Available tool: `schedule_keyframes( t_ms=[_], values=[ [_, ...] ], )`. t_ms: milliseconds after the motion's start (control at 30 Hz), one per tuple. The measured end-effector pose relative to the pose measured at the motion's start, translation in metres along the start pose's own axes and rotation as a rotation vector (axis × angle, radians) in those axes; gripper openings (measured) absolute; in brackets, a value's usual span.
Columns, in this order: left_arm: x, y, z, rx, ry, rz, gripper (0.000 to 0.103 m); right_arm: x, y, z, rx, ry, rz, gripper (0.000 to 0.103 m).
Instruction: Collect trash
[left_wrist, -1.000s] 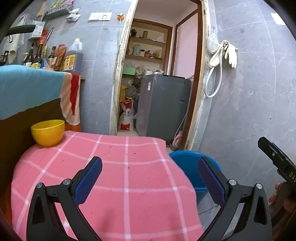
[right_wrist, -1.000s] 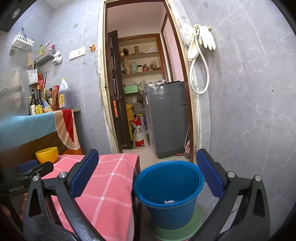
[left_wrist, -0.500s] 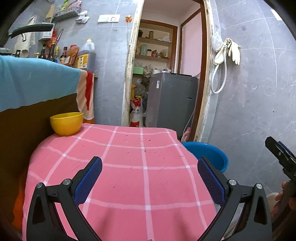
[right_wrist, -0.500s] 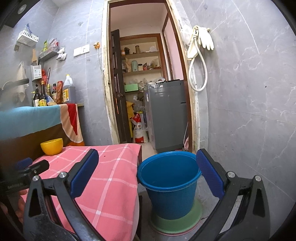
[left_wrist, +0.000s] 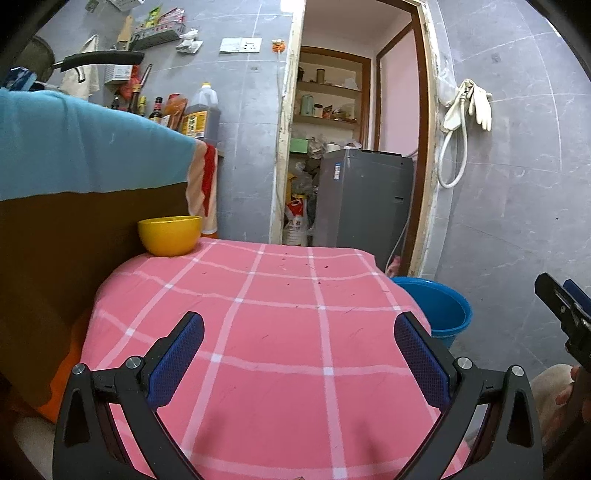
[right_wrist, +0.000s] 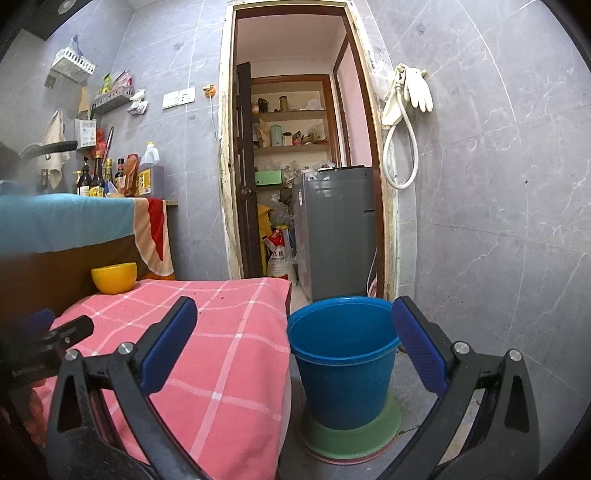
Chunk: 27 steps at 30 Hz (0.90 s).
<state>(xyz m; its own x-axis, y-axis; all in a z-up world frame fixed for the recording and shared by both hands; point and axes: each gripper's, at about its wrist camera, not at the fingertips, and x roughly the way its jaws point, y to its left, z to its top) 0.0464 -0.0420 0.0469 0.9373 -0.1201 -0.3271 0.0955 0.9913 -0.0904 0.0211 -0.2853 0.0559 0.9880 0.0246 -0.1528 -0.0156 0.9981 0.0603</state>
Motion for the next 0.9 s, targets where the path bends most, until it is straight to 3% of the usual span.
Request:
schedule_keyframes(
  t_ms=[900],
  values=[
    [-0.02, 0.017, -0.036, -0.011, -0.063, 0.099, 0.101, -0.001, 0.018, -0.037, -0.056, 0.043, -0.026, 0.103]
  ],
)
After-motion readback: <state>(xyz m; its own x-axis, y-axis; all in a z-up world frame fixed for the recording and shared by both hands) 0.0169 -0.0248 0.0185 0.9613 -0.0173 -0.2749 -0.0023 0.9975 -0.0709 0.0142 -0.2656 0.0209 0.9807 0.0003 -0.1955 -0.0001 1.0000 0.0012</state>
